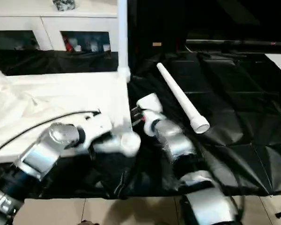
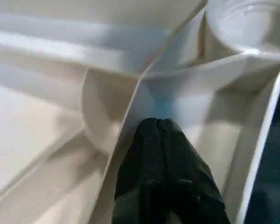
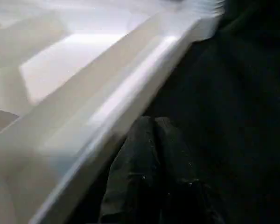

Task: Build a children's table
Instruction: Rotate table base

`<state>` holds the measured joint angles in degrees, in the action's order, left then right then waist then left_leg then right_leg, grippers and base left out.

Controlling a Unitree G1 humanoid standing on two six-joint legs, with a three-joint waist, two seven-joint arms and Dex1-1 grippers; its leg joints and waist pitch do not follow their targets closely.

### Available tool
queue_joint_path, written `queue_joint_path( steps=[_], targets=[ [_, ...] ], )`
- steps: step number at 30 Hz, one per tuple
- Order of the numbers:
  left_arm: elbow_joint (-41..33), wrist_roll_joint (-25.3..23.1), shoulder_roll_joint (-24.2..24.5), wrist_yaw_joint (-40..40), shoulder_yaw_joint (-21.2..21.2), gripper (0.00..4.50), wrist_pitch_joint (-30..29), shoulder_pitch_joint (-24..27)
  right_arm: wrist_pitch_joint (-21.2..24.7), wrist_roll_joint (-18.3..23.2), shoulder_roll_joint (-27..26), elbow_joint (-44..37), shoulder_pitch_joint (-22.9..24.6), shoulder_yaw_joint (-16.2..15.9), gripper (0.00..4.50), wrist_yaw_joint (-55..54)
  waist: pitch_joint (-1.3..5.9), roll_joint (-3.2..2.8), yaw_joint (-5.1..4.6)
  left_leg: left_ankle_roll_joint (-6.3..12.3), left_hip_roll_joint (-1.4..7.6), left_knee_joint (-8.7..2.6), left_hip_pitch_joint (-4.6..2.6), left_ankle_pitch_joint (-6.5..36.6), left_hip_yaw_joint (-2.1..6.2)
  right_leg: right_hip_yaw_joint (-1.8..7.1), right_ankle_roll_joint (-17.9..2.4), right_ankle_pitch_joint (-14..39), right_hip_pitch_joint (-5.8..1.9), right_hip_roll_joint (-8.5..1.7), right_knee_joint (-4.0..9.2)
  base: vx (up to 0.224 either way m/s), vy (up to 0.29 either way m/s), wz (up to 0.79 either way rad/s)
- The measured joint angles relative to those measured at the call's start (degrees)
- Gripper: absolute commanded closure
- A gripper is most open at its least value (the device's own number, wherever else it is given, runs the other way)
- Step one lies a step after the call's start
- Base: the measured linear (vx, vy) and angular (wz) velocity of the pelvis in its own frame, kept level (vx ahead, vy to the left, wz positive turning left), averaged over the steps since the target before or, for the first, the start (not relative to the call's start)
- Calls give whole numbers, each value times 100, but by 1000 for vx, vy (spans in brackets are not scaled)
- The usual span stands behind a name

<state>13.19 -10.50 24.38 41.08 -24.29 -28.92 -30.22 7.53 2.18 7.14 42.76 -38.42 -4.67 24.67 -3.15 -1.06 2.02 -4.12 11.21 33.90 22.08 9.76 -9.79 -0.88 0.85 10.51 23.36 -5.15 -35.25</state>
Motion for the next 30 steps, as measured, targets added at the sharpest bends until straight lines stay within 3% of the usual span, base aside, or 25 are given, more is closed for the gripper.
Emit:
queue_joint_path(
  steps=[4,7,11,12,18,21,24,30],
  targets=[
    [664,0,-213,-553,234,450,365,-209,98,71,214,-540,234,237,438,-73,0,0,4,0,-1,0,2,0,0,-1,1,0,0,0,3,0,0,0],
    [701,16,-176,-683,394,450,486,-185,241,122,359,-1065,582,363,438,-120,0,-1,5,1,1,1,6,-1,1,0,2,0,1,3,11,0,0,0],
    [-361,355,-223,-651,954,450,169,270,628,261,484,-2127,1245,573,438,-196,-1,-1,9,4,3,-3,15,1,-2,-1,5,4,2,4,32,0,0,0],
    [-552,458,-262,-694,1095,430,114,344,722,291,484,-2315,1350,637,422,-244,-1,-1,11,5,2,-3,16,1,-2,-1,5,4,3,4,33,0,0,0],
    [-1788,1559,-1250,-1567,2397,393,508,1322,1621,787,189,-4046,2122,1161,380,-799,-2,10,9,3,4,-7,8,1,-5,2,14,9,0,3,32,0,0,0],
    [-1985,1563,-1554,-2093,2619,367,695,1682,1753,1078,-34,-4527,2235,1319,357,-988,-2,10,-16,2,4,-12,6,2,0,2,66,21,3,4,32,0,0,0],
    [-2351,1514,-1863,-2485,2802,345,776,2136,1957,1112,-202,-4944,2305,1381,329,-1288,-2,14,-18,1,4,-13,9,2,6,3,95,18,4,4,34,0,0,0],
    [-2822,1512,-2120,-3002,3002,296,978,2617,2313,1044,-186,-5415,2803,1236,277,-1411,4,36,10,0,2,-13,29,2,10,8,131,25,11,3,40,0,0,0]
  ],
)
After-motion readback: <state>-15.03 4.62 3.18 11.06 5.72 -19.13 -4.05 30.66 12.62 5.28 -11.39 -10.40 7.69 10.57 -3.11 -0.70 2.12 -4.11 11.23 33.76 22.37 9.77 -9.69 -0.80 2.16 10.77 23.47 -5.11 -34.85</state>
